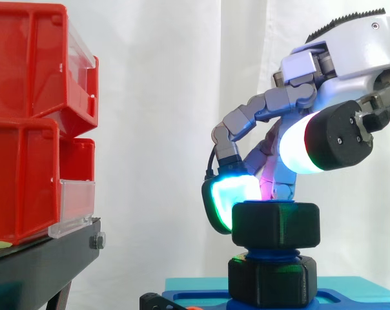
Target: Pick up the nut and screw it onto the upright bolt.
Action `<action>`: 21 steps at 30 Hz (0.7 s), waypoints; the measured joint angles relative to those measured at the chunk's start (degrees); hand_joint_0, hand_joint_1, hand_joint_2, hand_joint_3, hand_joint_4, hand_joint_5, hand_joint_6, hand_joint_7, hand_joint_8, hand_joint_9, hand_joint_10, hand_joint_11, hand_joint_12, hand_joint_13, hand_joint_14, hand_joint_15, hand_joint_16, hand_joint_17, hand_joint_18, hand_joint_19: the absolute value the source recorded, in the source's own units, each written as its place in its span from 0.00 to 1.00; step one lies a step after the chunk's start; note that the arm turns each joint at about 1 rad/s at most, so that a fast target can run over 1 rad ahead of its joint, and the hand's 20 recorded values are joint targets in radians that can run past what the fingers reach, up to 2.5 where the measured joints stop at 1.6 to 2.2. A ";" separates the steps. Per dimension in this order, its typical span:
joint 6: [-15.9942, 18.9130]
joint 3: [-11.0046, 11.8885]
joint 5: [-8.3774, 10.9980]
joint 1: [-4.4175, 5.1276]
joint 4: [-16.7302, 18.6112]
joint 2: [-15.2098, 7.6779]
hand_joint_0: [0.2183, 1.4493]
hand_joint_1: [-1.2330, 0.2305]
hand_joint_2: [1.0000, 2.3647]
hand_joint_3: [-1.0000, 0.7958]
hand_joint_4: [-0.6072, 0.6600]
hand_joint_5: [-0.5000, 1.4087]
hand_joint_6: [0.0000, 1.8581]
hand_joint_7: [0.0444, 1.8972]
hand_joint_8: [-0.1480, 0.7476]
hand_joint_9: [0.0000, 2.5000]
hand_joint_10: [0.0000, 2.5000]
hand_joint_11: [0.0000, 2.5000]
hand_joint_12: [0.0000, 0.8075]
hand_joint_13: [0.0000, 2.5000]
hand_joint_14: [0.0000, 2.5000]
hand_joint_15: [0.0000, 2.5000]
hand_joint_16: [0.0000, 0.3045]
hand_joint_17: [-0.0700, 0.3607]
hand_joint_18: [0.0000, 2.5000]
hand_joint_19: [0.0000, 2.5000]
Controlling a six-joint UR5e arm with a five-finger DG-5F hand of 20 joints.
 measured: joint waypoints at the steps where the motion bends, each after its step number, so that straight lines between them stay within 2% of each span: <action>1: 0.00 0.00 0.00 -0.04 -0.10 0.00 0.25 0.61 0.00 0.28 0.55 0.29 0.27 0.76 0.43 0.52 0.00 0.00 0.18 0.41 0.00 0.00 0.04 0.23 0.28 0.03; 3: 0.00 0.00 -0.04 -0.14 -0.30 0.00 0.26 0.61 0.00 0.28 0.54 0.30 0.27 0.80 0.42 0.54 0.00 0.00 0.17 0.41 0.00 0.00 0.04 0.23 0.30 0.03; 7: 0.00 0.00 -0.19 -0.41 -0.71 0.00 0.26 0.61 0.00 0.28 0.53 0.30 0.27 0.81 0.42 0.55 0.00 0.00 0.17 0.42 0.00 0.00 0.04 0.22 0.30 0.04; 12: -0.13 0.03 -0.33 -0.82 -1.63 0.05 0.26 0.60 0.00 0.28 0.51 0.30 0.32 0.70 0.41 0.62 0.00 0.00 0.15 0.47 0.00 0.00 0.03 0.21 0.33 0.05; 15: -0.39 0.25 -0.38 -1.16 -2.56 0.07 0.26 0.60 0.00 0.28 0.52 0.30 0.33 0.68 0.38 0.66 0.00 0.00 0.12 0.48 0.00 0.00 0.02 0.20 0.36 0.06; 19: -1.38 1.50 -0.60 -2.07 -4.98 0.08 0.26 0.59 0.00 0.28 0.51 0.31 0.33 0.68 0.38 0.68 0.00 0.00 0.12 0.49 0.00 0.00 0.02 0.20 0.36 0.06; 21: -2.01 2.46 -0.65 -2.61 -6.60 0.09 0.26 0.60 0.00 0.28 0.52 0.31 0.30 0.73 0.40 0.68 0.00 0.02 0.14 0.48 0.00 0.00 0.02 0.20 0.36 0.05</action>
